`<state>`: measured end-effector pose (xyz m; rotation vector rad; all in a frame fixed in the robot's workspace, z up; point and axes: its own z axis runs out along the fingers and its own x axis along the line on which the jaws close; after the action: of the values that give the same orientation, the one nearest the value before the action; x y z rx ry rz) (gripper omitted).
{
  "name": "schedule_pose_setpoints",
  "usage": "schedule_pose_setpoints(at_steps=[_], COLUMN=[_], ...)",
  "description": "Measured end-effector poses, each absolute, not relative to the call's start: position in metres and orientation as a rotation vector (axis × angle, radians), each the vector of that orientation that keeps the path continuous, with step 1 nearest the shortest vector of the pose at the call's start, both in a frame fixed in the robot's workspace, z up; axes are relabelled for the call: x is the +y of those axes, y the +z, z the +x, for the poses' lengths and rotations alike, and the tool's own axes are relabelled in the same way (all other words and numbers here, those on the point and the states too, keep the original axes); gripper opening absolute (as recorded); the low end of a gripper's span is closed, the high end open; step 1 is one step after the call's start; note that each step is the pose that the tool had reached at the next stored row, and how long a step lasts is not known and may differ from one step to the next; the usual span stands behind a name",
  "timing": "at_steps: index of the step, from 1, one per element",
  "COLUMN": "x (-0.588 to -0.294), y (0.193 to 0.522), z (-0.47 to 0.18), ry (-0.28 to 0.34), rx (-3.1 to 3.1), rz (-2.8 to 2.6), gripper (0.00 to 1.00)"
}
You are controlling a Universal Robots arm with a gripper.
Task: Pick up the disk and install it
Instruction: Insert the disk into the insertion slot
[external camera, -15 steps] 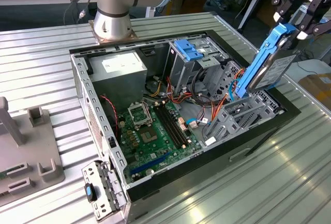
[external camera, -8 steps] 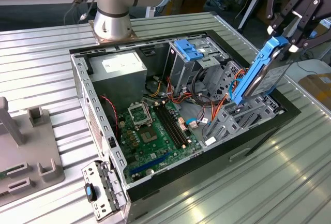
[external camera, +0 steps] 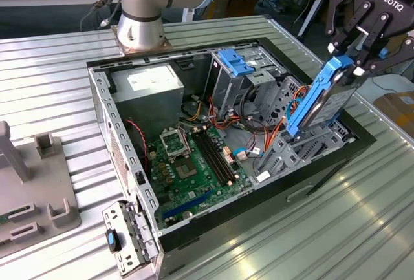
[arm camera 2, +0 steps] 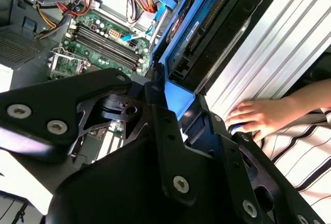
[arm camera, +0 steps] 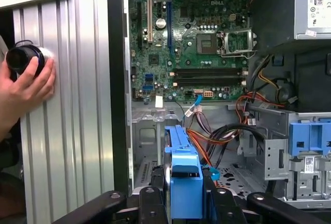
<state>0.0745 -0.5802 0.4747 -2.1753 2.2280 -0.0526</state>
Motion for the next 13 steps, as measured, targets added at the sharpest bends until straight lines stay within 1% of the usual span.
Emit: schedule_pose_setpoints(at_steps=[8,9,13], x=[-0.58,-0.58,-0.58], y=[0.471,0.461,0.461], z=[0.074,0.074,0.074], ry=[-0.045,-0.045,-0.045], rx=[2.232,2.232,2.232], rz=[-2.179,-2.179,-2.179], gripper=[0.37,0.37,0.37])
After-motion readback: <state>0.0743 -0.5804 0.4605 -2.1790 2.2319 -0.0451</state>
